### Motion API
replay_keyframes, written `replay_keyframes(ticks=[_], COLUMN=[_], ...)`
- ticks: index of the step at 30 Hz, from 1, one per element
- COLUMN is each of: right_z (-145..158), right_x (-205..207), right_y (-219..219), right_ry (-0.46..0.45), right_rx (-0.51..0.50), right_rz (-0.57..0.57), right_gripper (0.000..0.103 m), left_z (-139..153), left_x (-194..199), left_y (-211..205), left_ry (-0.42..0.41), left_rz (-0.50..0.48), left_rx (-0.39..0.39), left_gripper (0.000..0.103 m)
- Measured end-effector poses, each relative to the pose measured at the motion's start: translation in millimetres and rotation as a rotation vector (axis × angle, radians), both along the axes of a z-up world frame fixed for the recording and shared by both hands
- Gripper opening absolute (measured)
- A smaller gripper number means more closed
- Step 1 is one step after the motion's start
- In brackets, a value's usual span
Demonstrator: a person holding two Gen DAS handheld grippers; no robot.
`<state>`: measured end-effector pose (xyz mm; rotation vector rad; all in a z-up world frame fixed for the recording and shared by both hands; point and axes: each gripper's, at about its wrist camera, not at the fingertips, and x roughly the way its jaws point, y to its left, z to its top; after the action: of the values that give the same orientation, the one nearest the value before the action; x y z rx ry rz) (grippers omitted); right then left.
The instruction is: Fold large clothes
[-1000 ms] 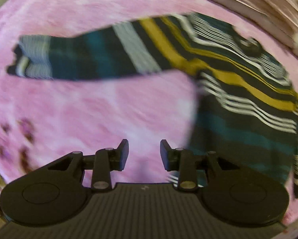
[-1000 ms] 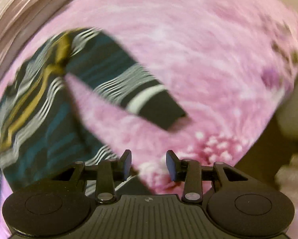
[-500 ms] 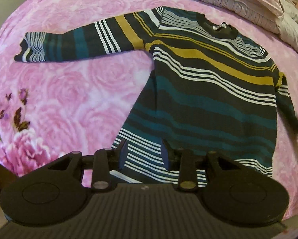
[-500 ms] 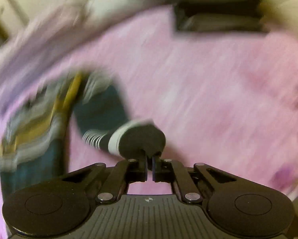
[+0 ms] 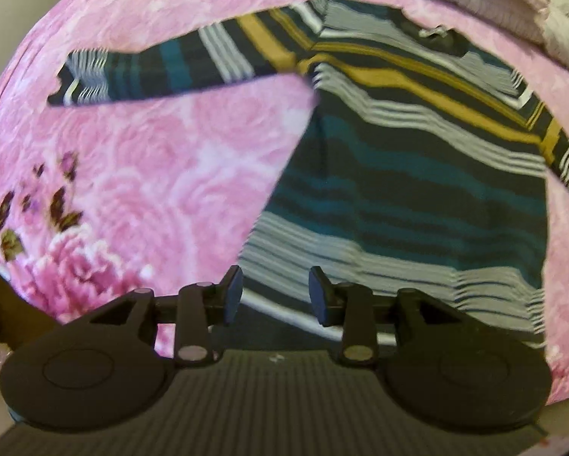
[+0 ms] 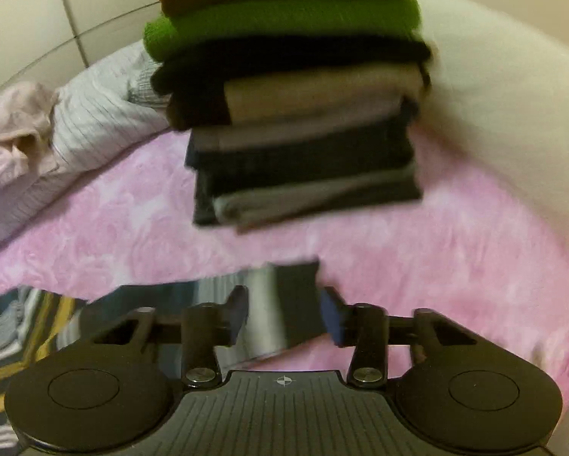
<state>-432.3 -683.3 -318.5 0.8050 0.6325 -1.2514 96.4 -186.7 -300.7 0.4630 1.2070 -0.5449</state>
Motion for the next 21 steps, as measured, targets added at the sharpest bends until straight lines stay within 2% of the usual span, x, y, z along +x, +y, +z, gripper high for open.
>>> replay_keyframes(ticks=[2,5,9,12,16,17,19,20,21], right_z=[-11,-37,-66,-74,-82,-87,-98,-104,-107], right_x=[10,33,70,88,100,104,110,116,121], right_y=[36,115,216,258,273,273,274,276,280], right_ry=[-0.029,-0.099,-0.121,-0.115,-0.116,-0.109,-0.107,-0.102,-0.097], right_rx=[0.083,0.251,0.420,0.442,0.422,0.410,0.405,0.414,0.420], right_rz=[0.083,0.259,0.439,0.454,0.421,0.409,0.383,0.373,0.377], right_gripper=[0.043,0.043,0.043,0.043,0.047,0.047,0.047,0.047,0.045], left_z=[-10,-28,-52,-67,-92,-98,-108,-109,-109], left_x=[4,11,20,27,42,45,46,44,43], left_y=[15,36,50,53,52,51,46,43,40], left_ry=[0.023,0.069,0.122,0.145,0.194,0.220,0.255,0.252,0.254], left_rz=[0.008,-0.006,-0.060,-0.114,-0.154,-0.151,-0.155,-0.181,-0.212], left_rx=[0.021,0.032,0.005,-0.014,-0.050,-0.065,-0.098,-0.113,-0.116], left_gripper=[0.035,0.036,0.042,0.045,0.045,0.041,0.040,0.035,0.023])
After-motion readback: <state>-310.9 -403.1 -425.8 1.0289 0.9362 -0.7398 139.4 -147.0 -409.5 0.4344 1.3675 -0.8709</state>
